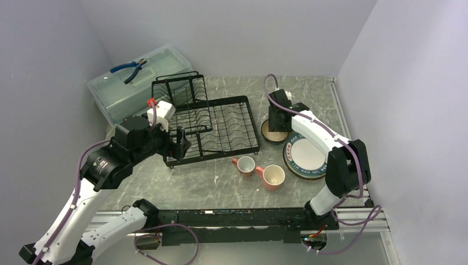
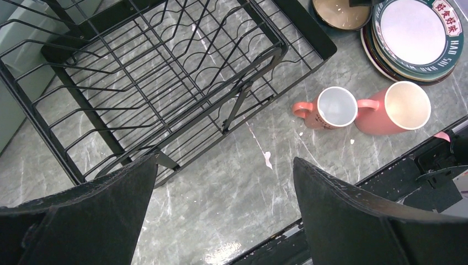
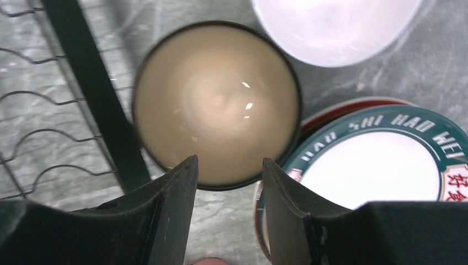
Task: Load the mixed dishes into the dish rack
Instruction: Adjust the dish rack at the center of the board.
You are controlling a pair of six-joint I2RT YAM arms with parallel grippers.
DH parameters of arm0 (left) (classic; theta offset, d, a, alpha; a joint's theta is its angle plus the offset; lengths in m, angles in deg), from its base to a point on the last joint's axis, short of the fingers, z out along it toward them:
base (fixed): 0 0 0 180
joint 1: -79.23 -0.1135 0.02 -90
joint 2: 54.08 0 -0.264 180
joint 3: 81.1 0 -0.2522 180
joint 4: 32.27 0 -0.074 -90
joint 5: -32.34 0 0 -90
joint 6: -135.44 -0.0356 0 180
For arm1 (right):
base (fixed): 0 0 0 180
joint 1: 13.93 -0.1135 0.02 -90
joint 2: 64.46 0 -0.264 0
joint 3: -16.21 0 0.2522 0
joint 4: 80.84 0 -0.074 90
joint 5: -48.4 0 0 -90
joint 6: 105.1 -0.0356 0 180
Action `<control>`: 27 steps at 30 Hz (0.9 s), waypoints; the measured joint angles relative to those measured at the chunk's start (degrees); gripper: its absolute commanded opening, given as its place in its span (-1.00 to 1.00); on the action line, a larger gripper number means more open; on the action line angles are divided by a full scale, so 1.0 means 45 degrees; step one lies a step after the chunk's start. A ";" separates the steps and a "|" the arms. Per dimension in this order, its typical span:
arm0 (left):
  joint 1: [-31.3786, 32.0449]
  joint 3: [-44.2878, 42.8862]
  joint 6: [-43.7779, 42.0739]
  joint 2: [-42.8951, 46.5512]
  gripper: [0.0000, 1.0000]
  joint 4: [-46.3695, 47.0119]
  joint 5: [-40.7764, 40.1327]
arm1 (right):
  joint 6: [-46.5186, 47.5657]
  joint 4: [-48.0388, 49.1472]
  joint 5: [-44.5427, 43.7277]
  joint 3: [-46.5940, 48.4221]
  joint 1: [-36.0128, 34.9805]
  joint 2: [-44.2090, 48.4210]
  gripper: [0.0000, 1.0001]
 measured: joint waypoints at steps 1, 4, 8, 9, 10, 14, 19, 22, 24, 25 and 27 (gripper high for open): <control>0.0000 -0.0005 0.0000 -0.0005 0.98 0.0000 0.0019 | 0.0000 -0.0010 0.0010 -0.0146 0.0170 0.0044 0.04; 0.0000 -0.0015 0.0000 -0.0141 0.98 -0.0010 0.0087 | 0.0005 -0.0131 0.0058 -0.0447 0.0719 0.0107 0.09; 0.0000 -0.0189 0.0000 -0.0408 0.98 -0.0136 0.0121 | 0.0000 -0.0185 0.0068 -0.0471 0.1005 0.0112 0.13; 0.0000 -0.0282 -0.0005 -0.0491 0.98 -0.0228 0.0121 | 0.0000 -0.0189 0.0102 -0.0471 0.1103 0.0117 0.14; 0.0000 -0.0393 -0.0005 -0.0563 0.98 -0.0321 0.0117 | 0.0000 -0.0189 0.0175 -0.0471 0.1156 0.0117 0.14; 0.0000 -0.0806 -0.0005 -0.0704 0.98 -0.0437 0.0121 | 0.0000 -0.0199 0.0413 -0.0471 0.1520 0.0117 0.14; 0.0000 -0.0991 0.0005 -0.0821 0.98 -0.0534 0.0126 | -0.0005 -0.0180 0.0767 -0.0471 0.2069 0.0117 0.12; 0.0000 -0.1015 0.0005 -0.1035 0.98 -0.0578 0.0126 | -0.0005 -0.0151 0.1005 -0.0466 0.2331 0.0107 0.09; 0.0000 -0.1015 0.0000 -0.1180 0.98 -0.0578 0.0126 | -0.0005 -0.0097 0.1180 -0.0471 0.2526 0.0053 0.06; 0.0000 -0.1020 0.0000 -0.1253 0.98 -0.0578 0.0131 | -0.0005 -0.0049 0.1287 -0.0471 0.2608 0.0010 0.05; 0.0000 -0.1039 -0.0005 -0.1384 0.98 -0.0583 0.0146 | -0.0005 0.0053 0.1423 -0.0471 0.2725 -0.0141 0.02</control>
